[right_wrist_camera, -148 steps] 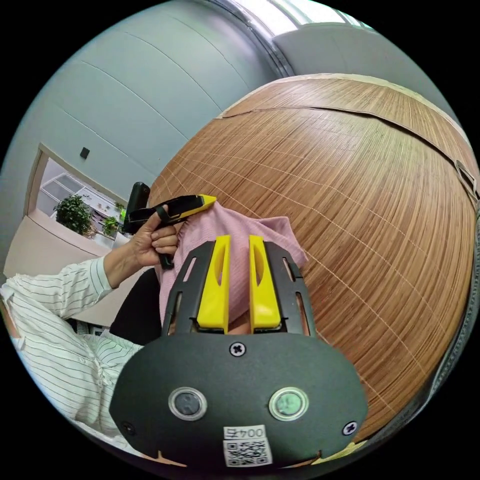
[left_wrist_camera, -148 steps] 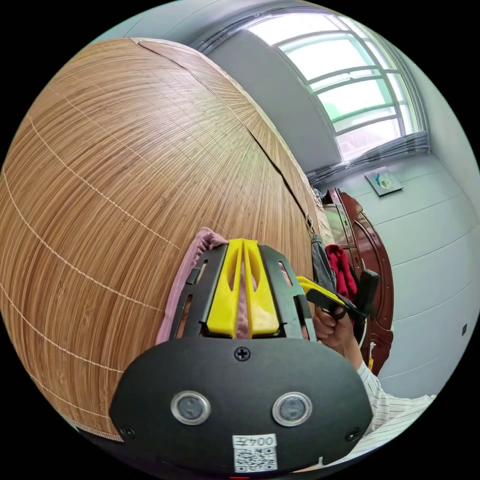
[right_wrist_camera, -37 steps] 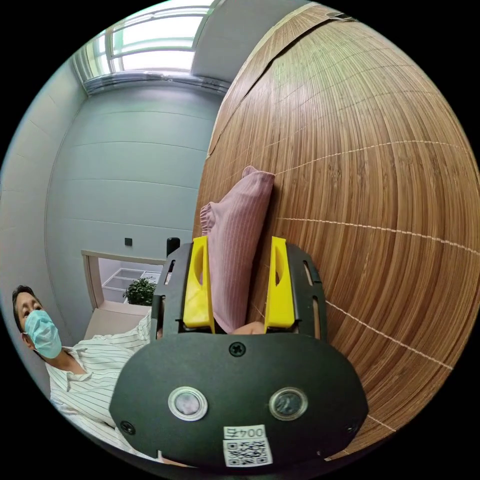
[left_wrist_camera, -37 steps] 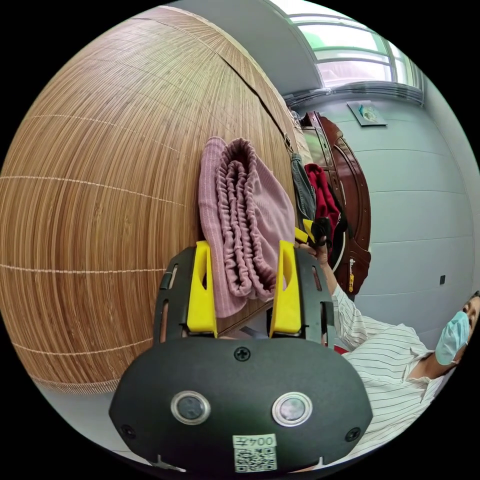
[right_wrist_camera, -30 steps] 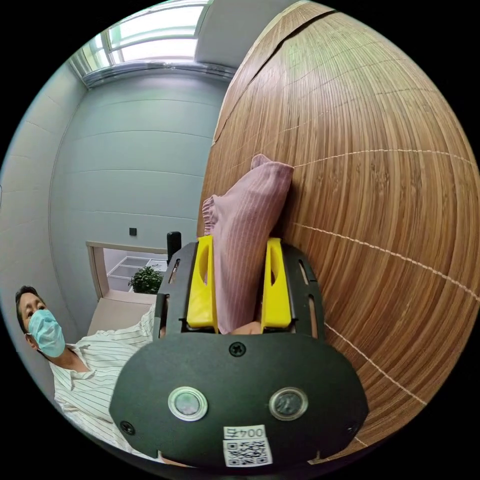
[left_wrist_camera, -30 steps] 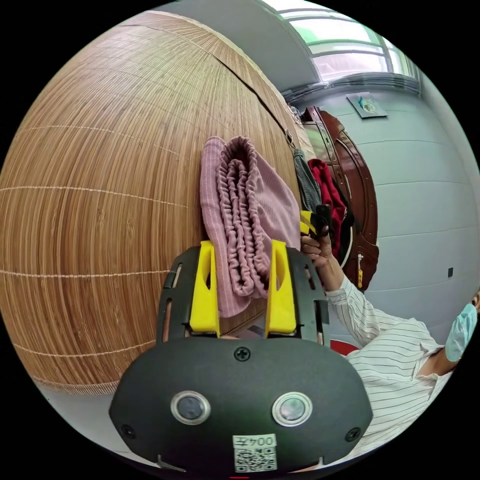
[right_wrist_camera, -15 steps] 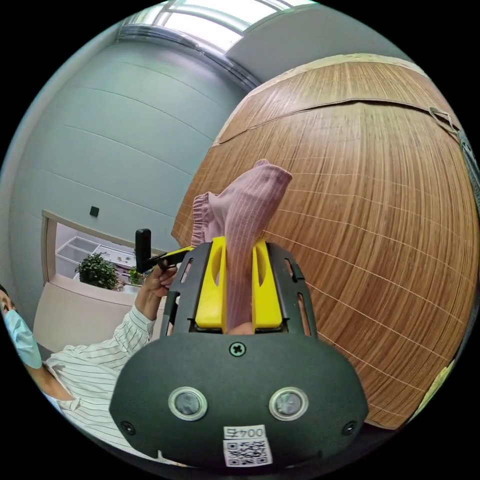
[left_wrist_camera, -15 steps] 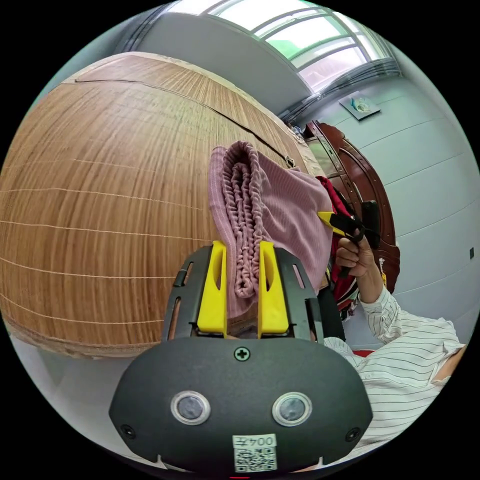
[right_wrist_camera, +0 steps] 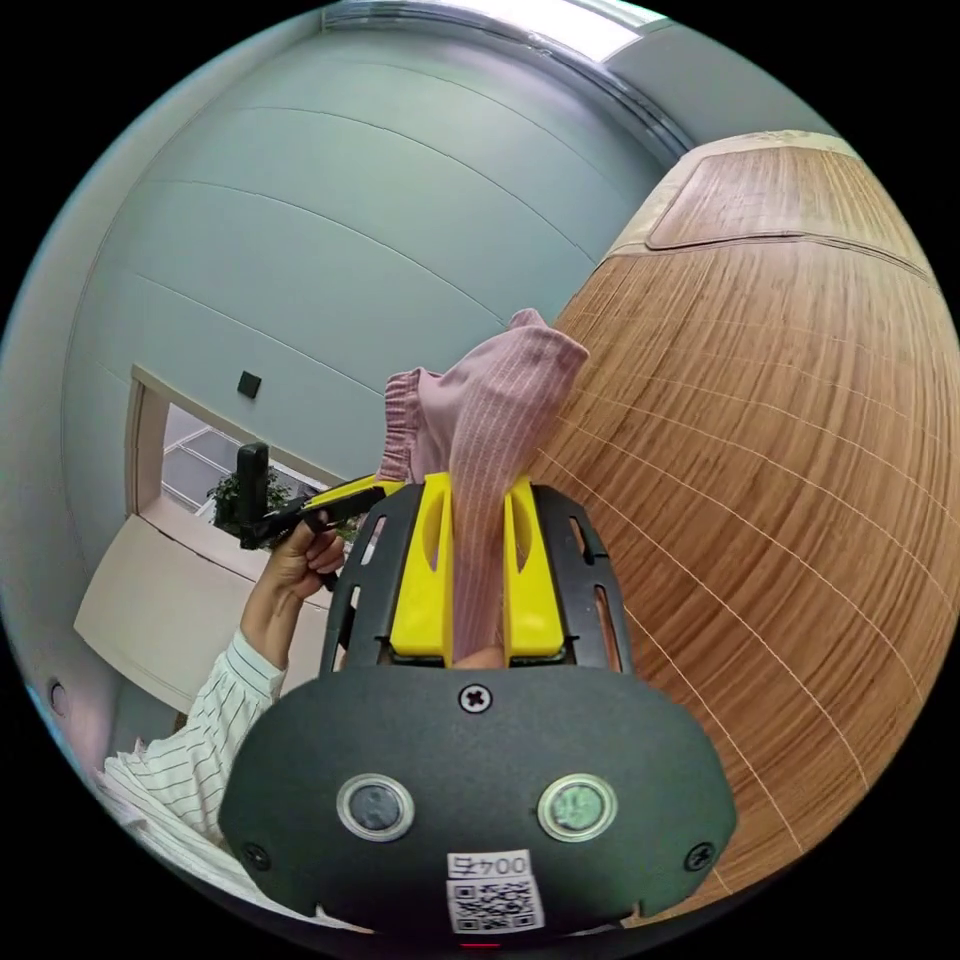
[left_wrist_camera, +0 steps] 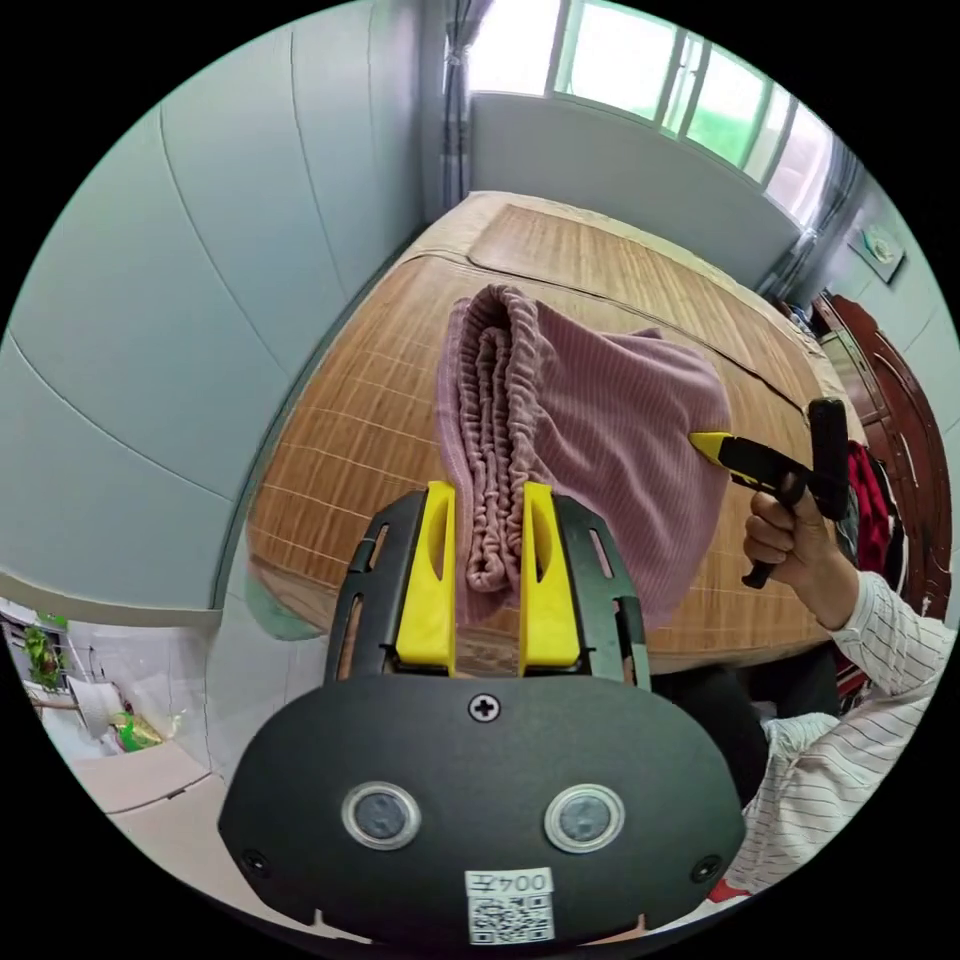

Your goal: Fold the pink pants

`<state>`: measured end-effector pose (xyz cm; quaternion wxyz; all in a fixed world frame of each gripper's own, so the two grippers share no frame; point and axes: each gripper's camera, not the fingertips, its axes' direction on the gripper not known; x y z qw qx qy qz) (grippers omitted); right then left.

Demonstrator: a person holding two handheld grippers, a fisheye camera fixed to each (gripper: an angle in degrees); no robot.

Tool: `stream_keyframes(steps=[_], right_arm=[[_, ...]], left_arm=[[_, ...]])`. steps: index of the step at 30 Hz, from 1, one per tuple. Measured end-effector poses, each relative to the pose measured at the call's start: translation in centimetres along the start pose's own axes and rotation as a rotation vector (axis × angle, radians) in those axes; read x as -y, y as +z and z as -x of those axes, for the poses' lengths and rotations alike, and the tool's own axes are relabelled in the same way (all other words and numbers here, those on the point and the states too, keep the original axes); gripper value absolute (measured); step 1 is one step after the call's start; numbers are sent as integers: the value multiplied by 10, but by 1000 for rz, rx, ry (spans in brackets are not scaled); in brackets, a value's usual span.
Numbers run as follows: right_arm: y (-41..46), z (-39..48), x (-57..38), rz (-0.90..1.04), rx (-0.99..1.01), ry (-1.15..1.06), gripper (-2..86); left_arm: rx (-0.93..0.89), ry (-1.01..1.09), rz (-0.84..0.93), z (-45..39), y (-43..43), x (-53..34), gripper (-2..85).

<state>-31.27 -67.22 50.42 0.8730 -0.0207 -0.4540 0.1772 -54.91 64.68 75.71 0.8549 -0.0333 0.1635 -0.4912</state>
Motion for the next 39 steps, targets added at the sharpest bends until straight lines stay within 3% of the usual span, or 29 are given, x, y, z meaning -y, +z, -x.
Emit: stream_keyframes(steps=[7,13,18,23,25,27,31,34,36,39], right_arm=[[108,3,52,78,-28,38,81],[151,-22,60,171,-91,80,85],[150,-19,63,175,-70,61,98],[107,10,62,70,-287,-63,109],[90,21,61,36,-375,-146,107],[85,31,61,47,-377,-201,99],[88,63,55,83,-384,-351,85],[99,80,49,113,-364,-455,67],[105,84,52,116,-376,-485,62],[114,79,60,119,-381,-479,55]], left_arm=[[149,-64,81,64,51,15,90],[201,-75,157,88,102,8,86],[84,-209,36,129,85,-12,100],[95,-218,-161,138,42,-42,128],[87,-198,-139,142,42,-45,140],[-20,-191,11,157,58,-40,150],[121,-170,95,163,62,-36,154],[51,-232,-72,172,37,-44,155],[-122,-221,-245,171,16,-58,133],[-153,-69,-274,135,24,-70,75]])
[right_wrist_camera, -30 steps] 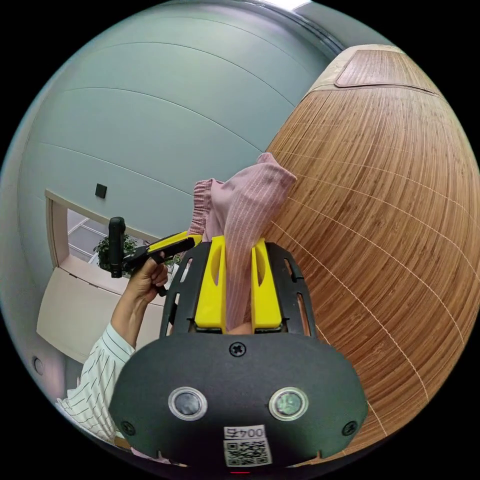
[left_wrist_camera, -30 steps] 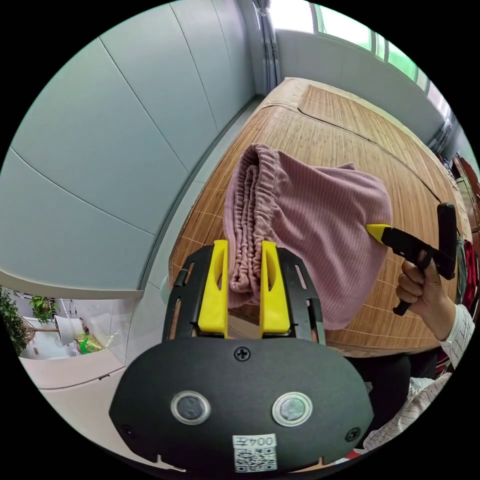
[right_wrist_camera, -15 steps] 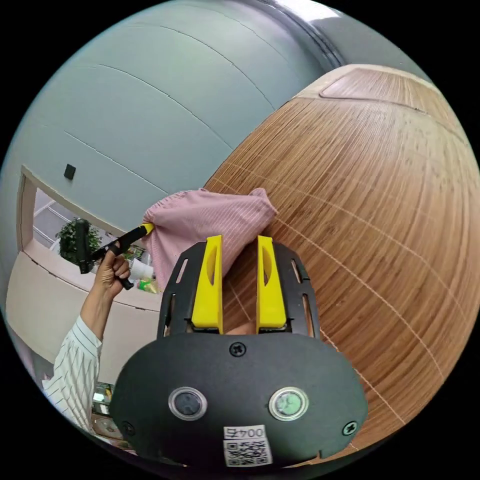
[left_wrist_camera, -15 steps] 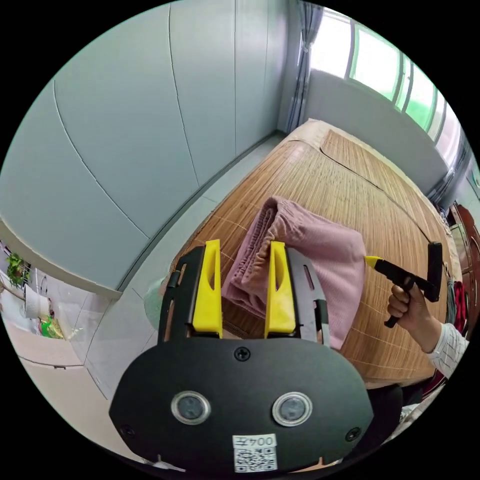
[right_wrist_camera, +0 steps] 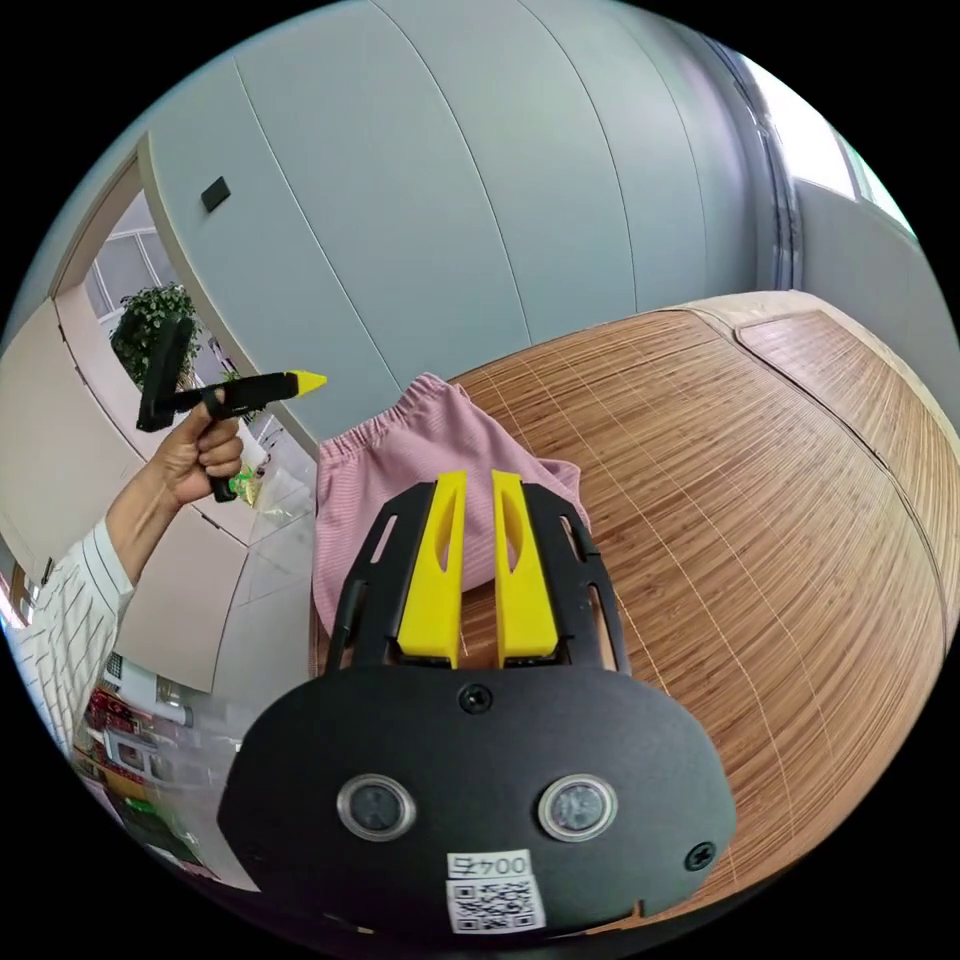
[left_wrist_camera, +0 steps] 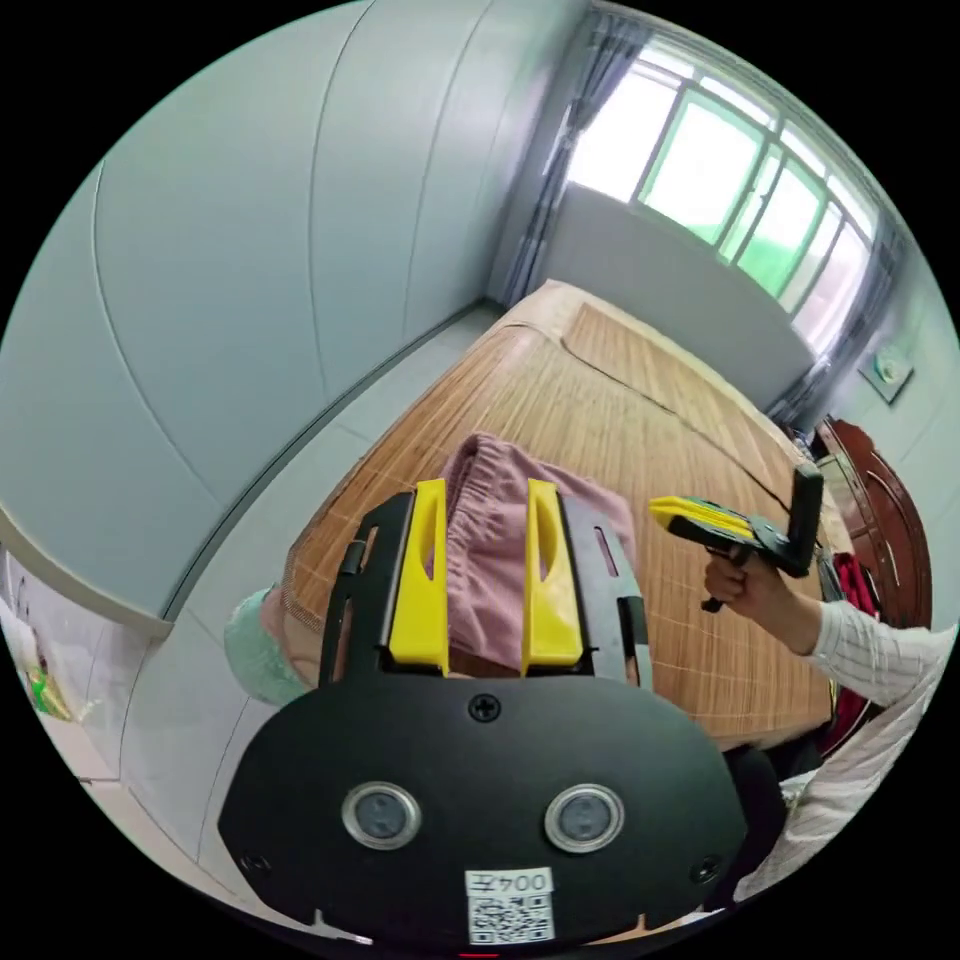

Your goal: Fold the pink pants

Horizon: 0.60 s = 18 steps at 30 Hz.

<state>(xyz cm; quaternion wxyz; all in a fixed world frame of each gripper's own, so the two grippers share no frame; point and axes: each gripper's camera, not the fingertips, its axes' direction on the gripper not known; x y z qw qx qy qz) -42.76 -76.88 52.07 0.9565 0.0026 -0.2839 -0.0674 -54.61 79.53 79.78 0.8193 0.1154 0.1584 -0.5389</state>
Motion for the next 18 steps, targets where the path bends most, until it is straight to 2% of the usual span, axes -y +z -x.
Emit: stream_keyframes(steps=[2,4,6,8,11,12,14,18], right_arm=[[16,-6,0,58,4,10,61],[49,-15,-9,195,-24,28,66],[64,-22,-18,259,-19,54,67],[49,-24,-24,202,0,61,67],[-11,-20,-48,25,58,24,62],[-38,-21,-70,-35,93,6,56],[-72,-27,-113,-56,113,-1,39],[-161,-65,-263,-98,148,164,3]], left_arm=[[168,3,82,-4,24,-13,42],[207,-78,120,13,43,-25,31],[81,-199,94,37,48,-33,23],[45,-193,48,33,35,-31,19],[-90,-135,-161,6,-18,-36,15],[-143,-110,-235,-7,-37,-49,14],[-212,-118,-277,-20,-50,-79,13],[-491,-232,-285,-60,-50,-161,8]])
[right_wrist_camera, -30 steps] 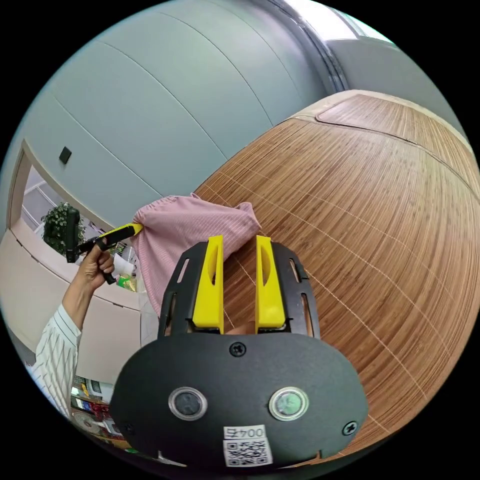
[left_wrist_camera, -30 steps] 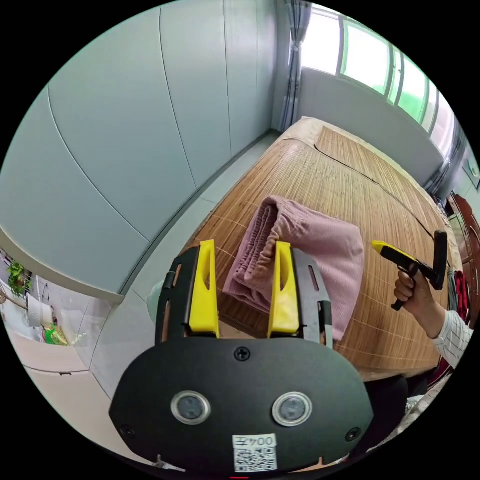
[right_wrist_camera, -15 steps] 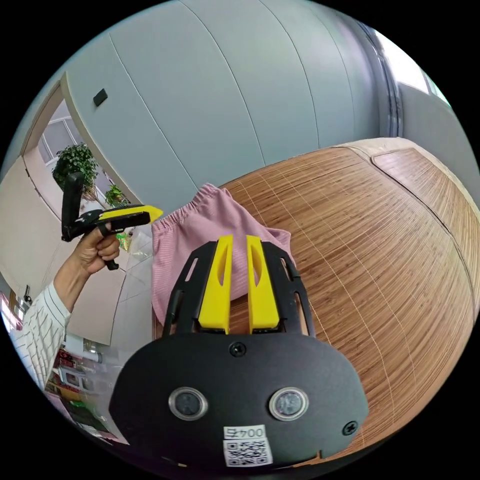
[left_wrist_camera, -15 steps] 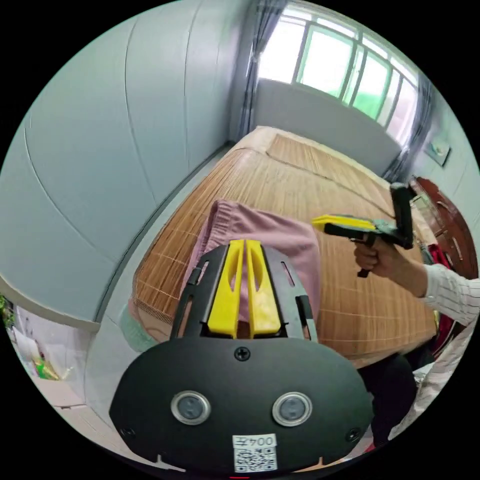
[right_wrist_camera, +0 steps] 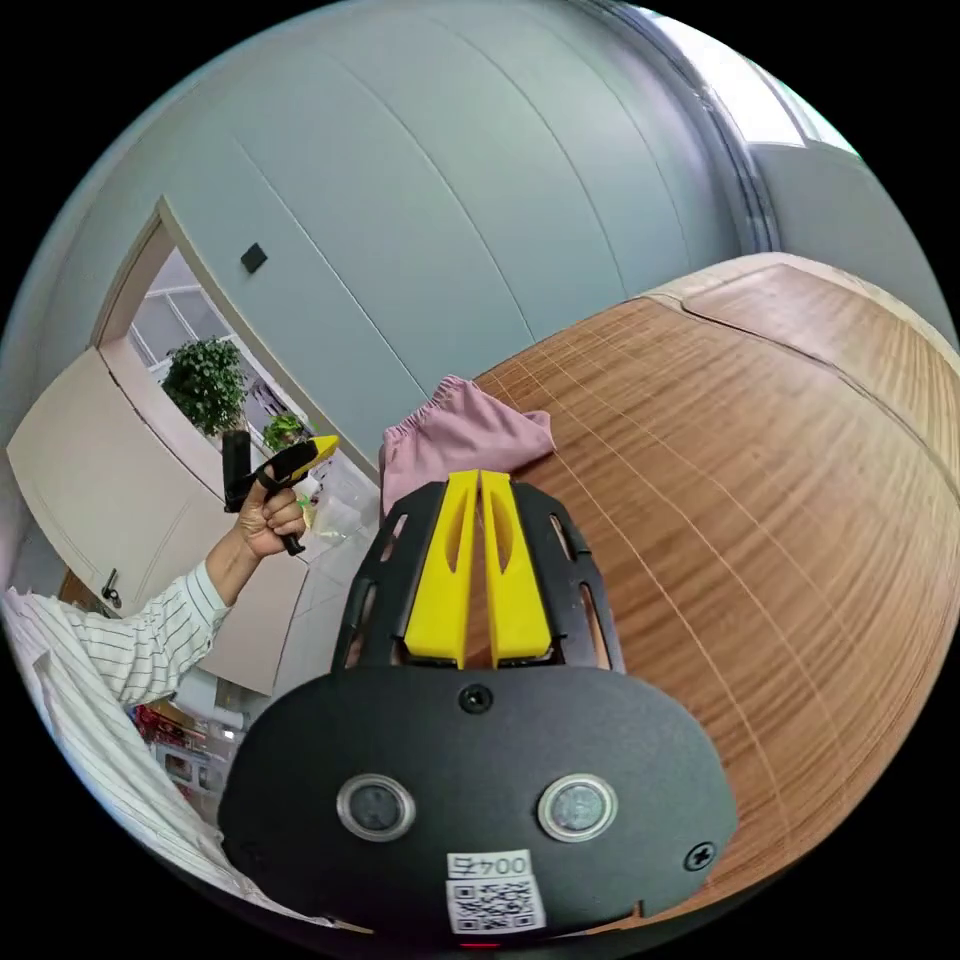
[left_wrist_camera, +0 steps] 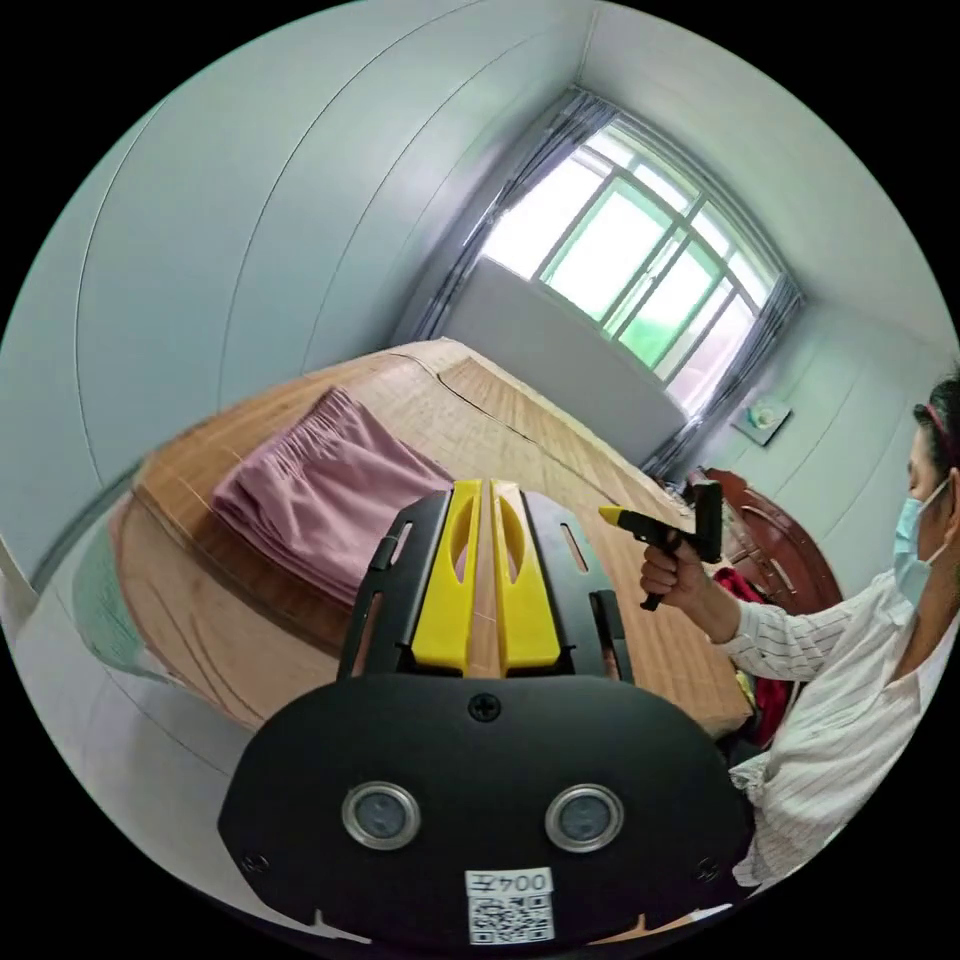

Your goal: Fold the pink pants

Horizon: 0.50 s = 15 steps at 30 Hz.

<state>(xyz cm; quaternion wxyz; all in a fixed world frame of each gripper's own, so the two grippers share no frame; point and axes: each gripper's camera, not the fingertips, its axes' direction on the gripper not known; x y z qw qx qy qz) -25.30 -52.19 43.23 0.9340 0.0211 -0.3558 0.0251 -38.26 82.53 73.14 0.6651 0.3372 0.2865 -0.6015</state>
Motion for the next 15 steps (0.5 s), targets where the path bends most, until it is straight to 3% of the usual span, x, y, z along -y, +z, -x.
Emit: stream_keyframes(steps=[4,8,12,15], right_arm=[[-135,-32,-150,-106,-102,222,-4],[-257,-25,-263,-222,-261,344,1],[-383,4,-383,-332,-621,430,51],[-444,15,-459,-314,-932,472,87]], left_arm=[[-129,-45,-23,-62,19,-55,4],[-292,43,43,-178,73,-80,4],[-510,69,153,-294,141,-113,8],[-578,64,230,-366,182,-143,15]])
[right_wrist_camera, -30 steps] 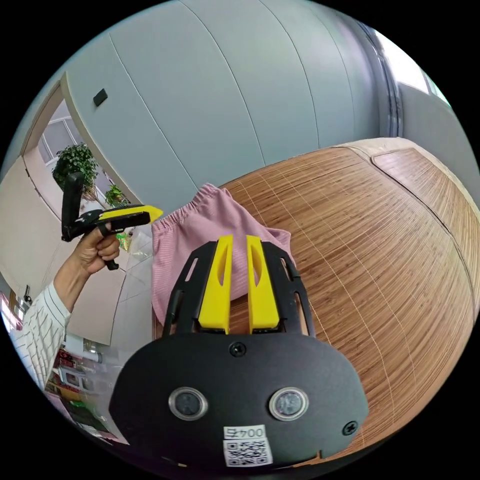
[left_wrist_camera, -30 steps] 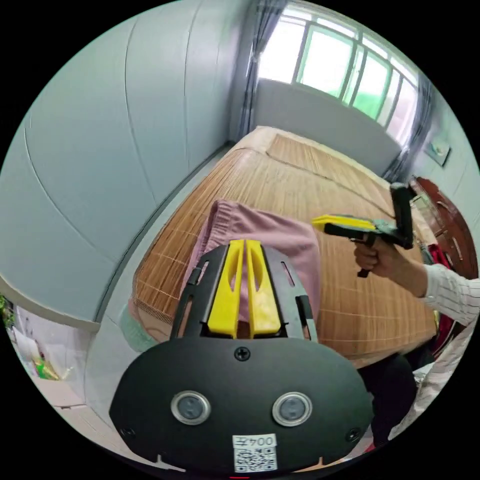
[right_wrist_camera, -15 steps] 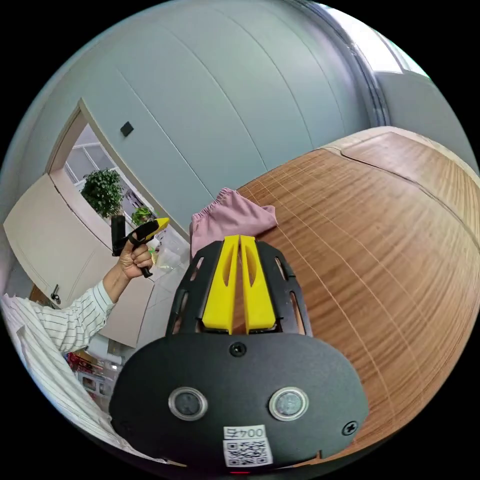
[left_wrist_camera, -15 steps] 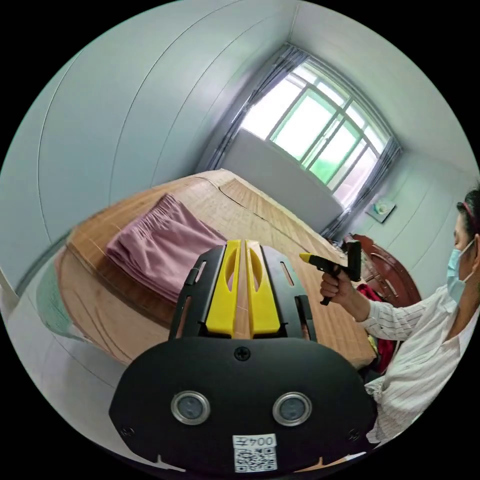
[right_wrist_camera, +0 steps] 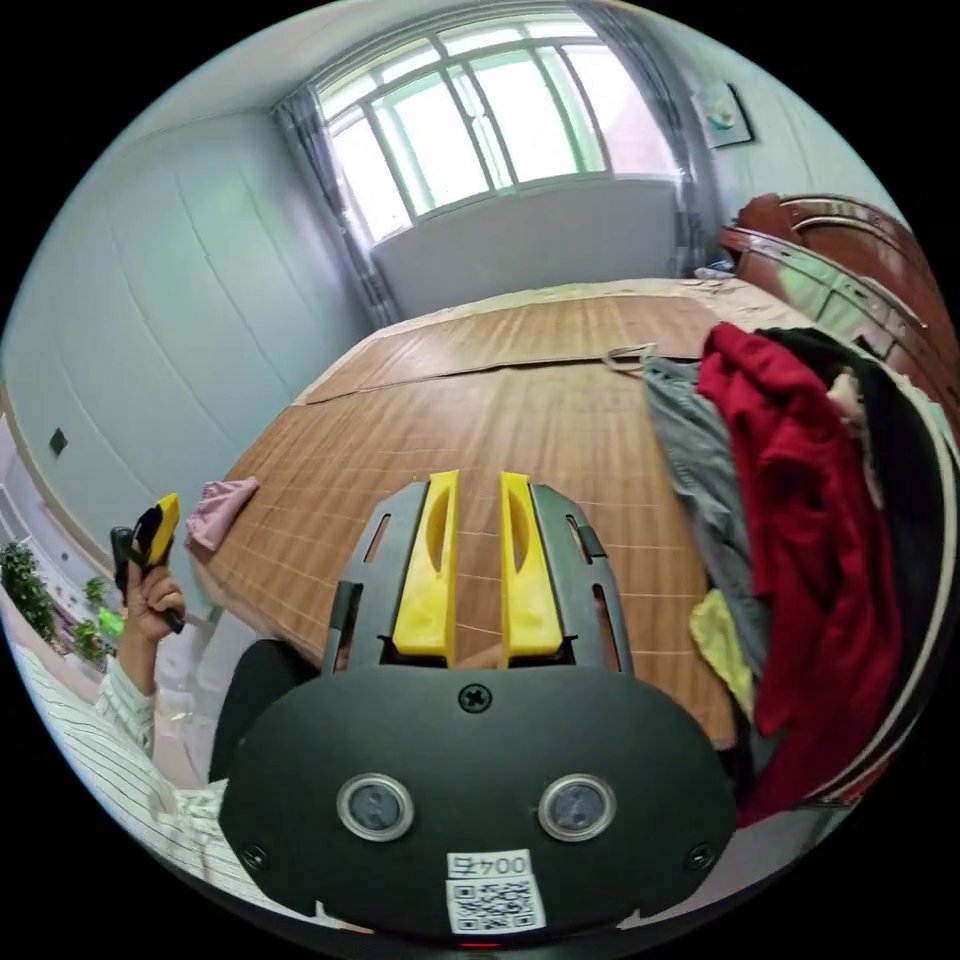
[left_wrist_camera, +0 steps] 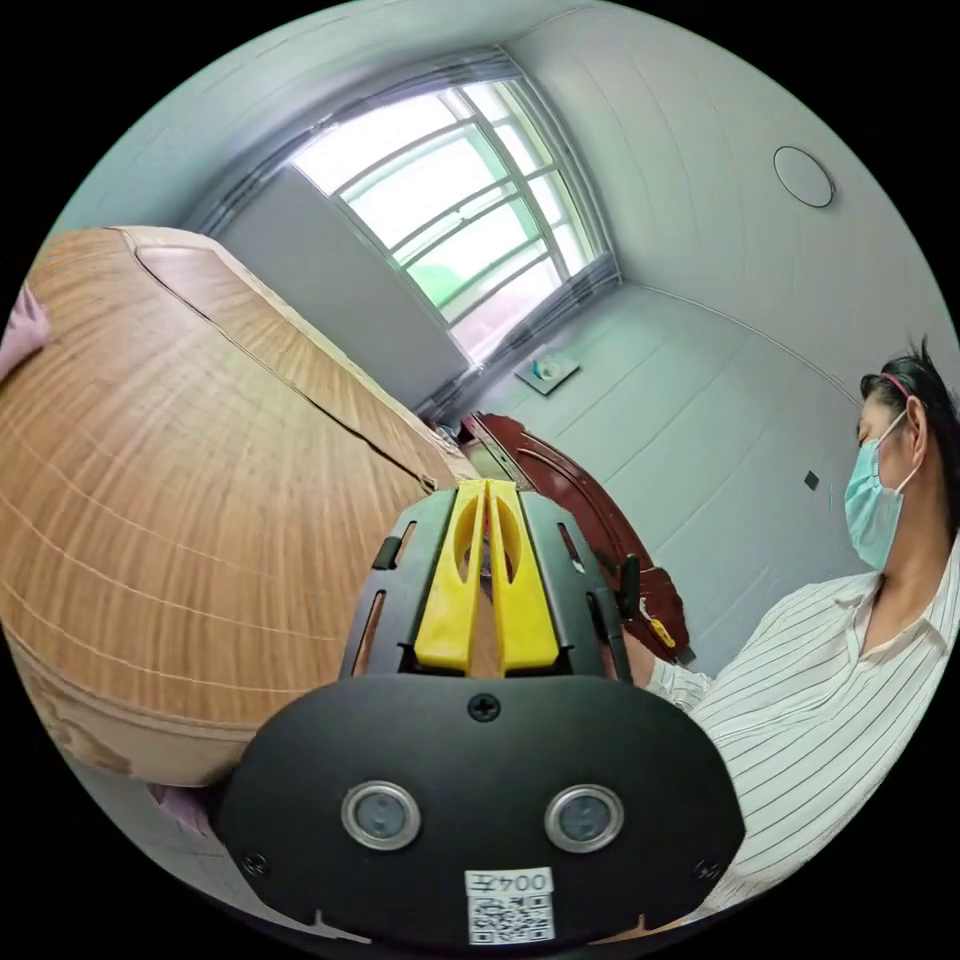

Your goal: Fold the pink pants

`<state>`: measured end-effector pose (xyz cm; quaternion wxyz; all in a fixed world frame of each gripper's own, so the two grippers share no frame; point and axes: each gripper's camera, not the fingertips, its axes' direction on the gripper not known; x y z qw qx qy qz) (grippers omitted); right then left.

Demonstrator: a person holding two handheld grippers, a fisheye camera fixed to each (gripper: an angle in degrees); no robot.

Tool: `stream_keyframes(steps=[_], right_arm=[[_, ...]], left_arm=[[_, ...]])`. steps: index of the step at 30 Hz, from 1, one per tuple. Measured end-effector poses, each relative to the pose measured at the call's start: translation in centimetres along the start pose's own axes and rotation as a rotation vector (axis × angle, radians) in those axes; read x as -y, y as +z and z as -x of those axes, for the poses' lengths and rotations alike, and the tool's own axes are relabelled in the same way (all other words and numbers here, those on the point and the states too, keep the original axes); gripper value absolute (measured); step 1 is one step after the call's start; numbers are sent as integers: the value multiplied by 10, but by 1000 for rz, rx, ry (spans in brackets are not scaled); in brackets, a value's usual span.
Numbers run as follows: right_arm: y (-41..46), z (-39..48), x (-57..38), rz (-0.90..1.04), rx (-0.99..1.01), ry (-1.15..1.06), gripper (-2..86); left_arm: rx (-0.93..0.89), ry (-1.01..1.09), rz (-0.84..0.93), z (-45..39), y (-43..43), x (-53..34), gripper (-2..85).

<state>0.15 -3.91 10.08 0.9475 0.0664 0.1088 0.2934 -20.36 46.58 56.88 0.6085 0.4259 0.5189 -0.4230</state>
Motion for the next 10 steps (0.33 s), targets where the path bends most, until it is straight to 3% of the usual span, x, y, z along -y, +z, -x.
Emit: stream_keyframes(steps=[4,10], right_arm=[[-7,-103,-27,99,-345,-23,116],[57,-192,-75,402,-538,-166,124]], left_arm=[[20,19,74,-45,78,-14,38],[75,43,281,-97,187,-30,110]])
